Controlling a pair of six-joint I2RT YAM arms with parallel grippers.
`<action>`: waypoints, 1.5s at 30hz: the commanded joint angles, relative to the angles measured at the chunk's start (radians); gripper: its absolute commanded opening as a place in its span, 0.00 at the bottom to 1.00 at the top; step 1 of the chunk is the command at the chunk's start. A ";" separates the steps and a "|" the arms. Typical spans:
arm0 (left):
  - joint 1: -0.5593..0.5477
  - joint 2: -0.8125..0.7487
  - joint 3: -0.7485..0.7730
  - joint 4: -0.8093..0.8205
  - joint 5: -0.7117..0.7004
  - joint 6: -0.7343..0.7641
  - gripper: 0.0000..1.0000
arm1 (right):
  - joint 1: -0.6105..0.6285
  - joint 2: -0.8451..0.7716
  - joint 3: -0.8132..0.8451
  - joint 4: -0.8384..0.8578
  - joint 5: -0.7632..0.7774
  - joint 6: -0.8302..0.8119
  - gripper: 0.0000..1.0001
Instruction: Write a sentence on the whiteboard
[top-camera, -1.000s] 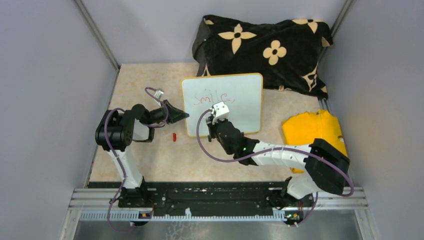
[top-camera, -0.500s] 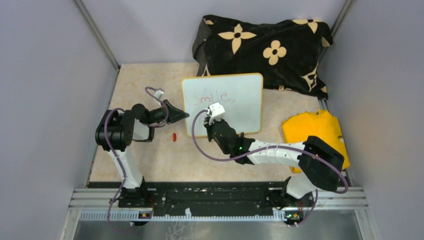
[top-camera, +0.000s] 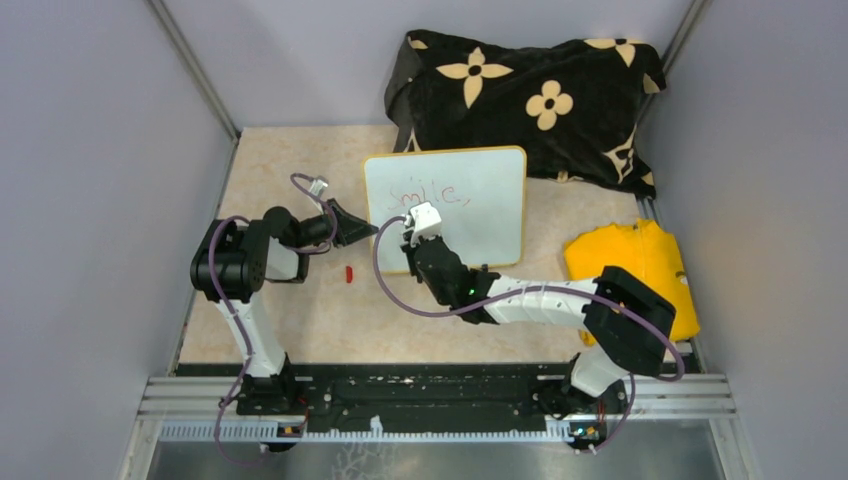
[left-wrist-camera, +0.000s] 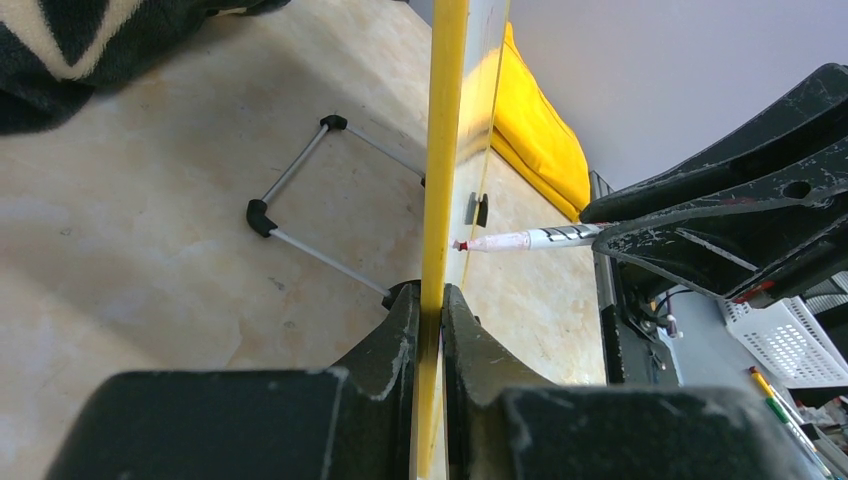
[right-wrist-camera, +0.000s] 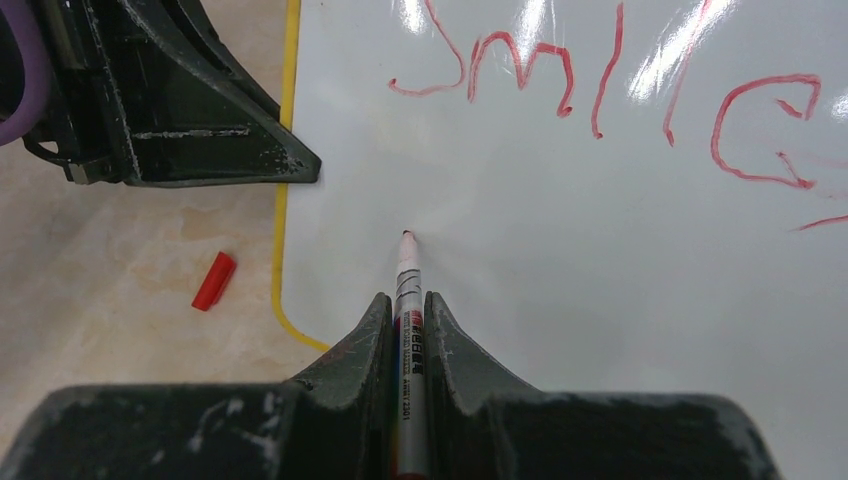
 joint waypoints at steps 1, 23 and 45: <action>-0.010 0.019 0.017 -0.022 -0.010 0.025 0.06 | 0.011 0.019 0.063 -0.003 0.026 0.004 0.00; -0.015 0.014 0.021 -0.047 -0.007 0.033 0.05 | 0.009 0.033 0.062 -0.116 0.004 0.039 0.00; -0.023 0.009 0.023 -0.069 -0.006 0.045 0.05 | -0.003 -0.017 -0.007 -0.134 0.006 0.089 0.00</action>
